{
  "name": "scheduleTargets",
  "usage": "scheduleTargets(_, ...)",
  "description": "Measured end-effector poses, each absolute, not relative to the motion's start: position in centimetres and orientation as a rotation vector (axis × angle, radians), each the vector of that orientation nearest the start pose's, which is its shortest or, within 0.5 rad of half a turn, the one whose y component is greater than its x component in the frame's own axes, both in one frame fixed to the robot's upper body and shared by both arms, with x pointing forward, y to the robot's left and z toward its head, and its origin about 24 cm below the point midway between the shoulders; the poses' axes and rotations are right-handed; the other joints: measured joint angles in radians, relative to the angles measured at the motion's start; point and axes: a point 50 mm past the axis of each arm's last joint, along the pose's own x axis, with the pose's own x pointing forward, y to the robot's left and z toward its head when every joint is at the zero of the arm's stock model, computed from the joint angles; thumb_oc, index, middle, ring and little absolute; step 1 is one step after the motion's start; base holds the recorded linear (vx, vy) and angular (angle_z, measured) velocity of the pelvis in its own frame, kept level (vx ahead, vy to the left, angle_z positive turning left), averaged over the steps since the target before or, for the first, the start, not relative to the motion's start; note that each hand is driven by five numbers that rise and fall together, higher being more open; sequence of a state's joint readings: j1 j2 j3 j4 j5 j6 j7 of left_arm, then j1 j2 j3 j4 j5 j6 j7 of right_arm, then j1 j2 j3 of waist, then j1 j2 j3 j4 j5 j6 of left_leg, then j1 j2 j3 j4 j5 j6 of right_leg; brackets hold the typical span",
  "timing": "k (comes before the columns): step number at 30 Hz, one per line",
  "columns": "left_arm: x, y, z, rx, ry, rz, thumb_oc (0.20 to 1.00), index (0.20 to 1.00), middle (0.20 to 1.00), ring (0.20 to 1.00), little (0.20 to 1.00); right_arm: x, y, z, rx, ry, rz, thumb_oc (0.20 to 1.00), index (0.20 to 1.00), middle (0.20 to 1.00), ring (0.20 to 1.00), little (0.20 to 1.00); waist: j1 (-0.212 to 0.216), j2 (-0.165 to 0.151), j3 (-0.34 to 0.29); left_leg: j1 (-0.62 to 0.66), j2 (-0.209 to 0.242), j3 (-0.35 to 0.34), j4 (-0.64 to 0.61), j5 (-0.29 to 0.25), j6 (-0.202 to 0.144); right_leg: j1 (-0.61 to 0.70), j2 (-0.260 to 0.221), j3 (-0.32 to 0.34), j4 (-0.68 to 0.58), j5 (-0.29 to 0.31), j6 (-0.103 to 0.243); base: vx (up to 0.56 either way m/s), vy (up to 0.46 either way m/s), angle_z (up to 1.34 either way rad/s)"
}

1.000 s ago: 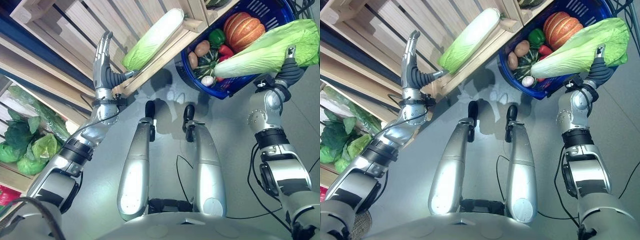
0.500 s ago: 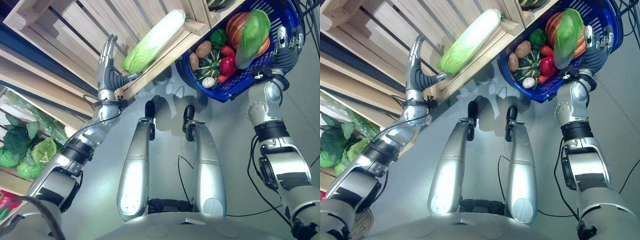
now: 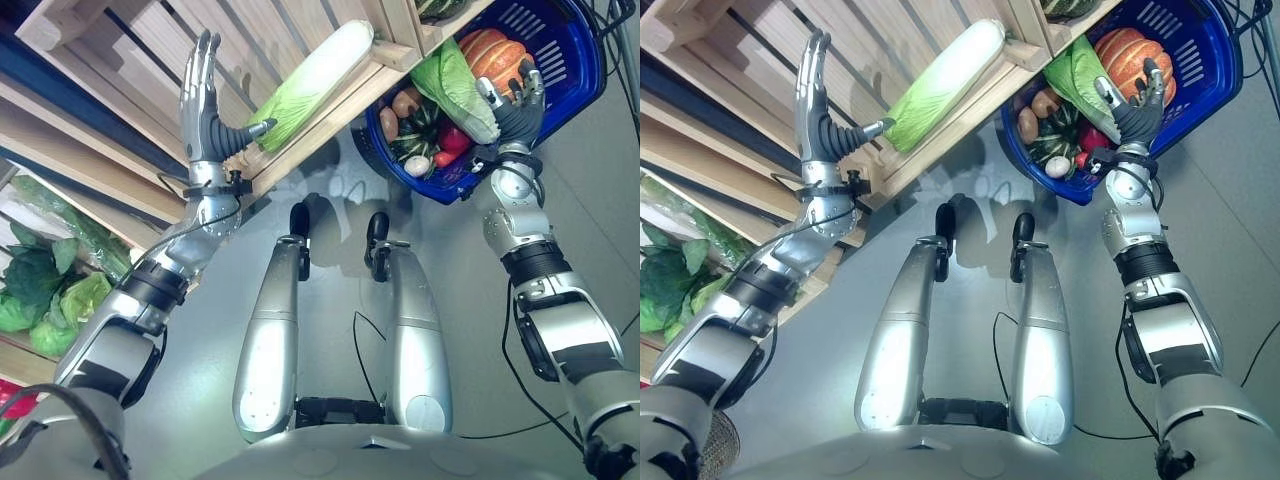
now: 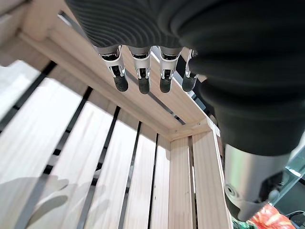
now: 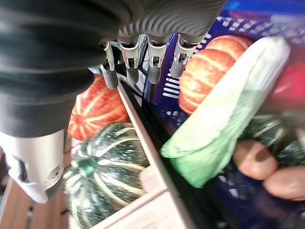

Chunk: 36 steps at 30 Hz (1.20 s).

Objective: Pick up fruits and vegetables into the basket

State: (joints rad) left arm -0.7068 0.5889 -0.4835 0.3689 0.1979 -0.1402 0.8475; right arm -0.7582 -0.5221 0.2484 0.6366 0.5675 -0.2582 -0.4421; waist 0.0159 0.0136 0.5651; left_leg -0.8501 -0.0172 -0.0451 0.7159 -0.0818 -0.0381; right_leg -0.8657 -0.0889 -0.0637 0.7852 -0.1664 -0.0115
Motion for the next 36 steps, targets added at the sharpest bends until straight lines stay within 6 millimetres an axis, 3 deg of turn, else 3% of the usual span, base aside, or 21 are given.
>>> scheduleTargets(4, 35.4, 18.2, 17.6, 0.749, -0.683, 0.489, 1.000, 1.000, 1.000, 1.000, 1.000, 36.4, -20.8, 15.2, 0.081, -0.310, -0.305, 1.000, 1.000, 1.000, 1.000, 1.000, -0.039, -0.016, 0.007, 0.000, 0.018, 0.022, 0.024, -0.021, 0.004, -0.001, 0.018, 0.020, 0.000, -0.001, 0.003, -0.02, 0.034, -0.20)
scheduleTargets(10, 36.4, 19.0, 15.5, 0.751, -0.553, 0.574, 1.000, 1.000, 1.000, 1.000, 1.000, 33.0, -16.5, 9.1, 0.175, -0.187, -0.198, 1.000, 1.000, 1.000, 1.000, 1.000, -0.112, -0.040, 0.010, -0.008, 0.034, 0.060, 0.027, -0.041, 0.010, -0.026, 0.037, 0.061, -0.003, -0.001, 0.013, -0.03, 0.055, -0.17)
scheduleTargets(16, 36.9, 19.7, 14.6, 0.754, -0.465, 0.636, 1.000, 1.000, 1.000, 1.000, 1.000, 30.5, -16.3, 5.6, 0.207, -0.119, -0.156, 1.000, 1.000, 1.000, 1.000, 1.000, -0.159, -0.042, 0.011, -0.027, 0.054, 0.091, 0.010, -0.045, 0.011, -0.057, 0.066, 0.099, -0.038, 0.023, 0.021, -0.03, 0.069, -0.20)
scheduleTargets(24, 37.6, 21.5, 14.7, 0.746, -0.328, 0.757, 1.000, 1.000, 1.000, 1.000, 1.000, 29.9, -15.0, 5.8, 0.245, -0.151, -0.024, 1.000, 1.000, 1.000, 1.000, 1.000, -0.189, -0.043, 0.011, -0.034, 0.056, 0.116, -0.041, -0.034, 0.009, -0.081, 0.069, 0.118, -0.073, 0.036, 0.018, -0.02, 0.045, -0.07)
scheduleTargets(29, 38.0, 23.0, 16.1, 0.732, -0.304, 0.895, 1.000, 1.000, 1.000, 1.000, 1.000, 29.4, -15.1, 5.8, 0.264, -0.162, 0.020, 1.000, 1.000, 1.000, 1.000, 1.000, -0.204, -0.043, 0.011, -0.036, 0.056, 0.123, -0.052, -0.036, 0.008, -0.086, 0.070, 0.125, -0.083, 0.038, 0.015, 0.00, 0.033, -0.03)
scheduleTargets(36, 38.4, 23.3, 17.5, 0.721, -0.270, 0.975, 1.000, 1.000, 1.000, 1.000, 1.000, 29.4, -14.9, 6.4, 0.274, -0.196, 0.039, 1.000, 1.000, 1.000, 1.000, 1.000, -0.206, -0.044, 0.010, -0.038, 0.056, 0.122, -0.060, -0.036, 0.008, -0.088, 0.070, 0.122, -0.092, 0.038, 0.015, 0.00, 0.000, 0.00)
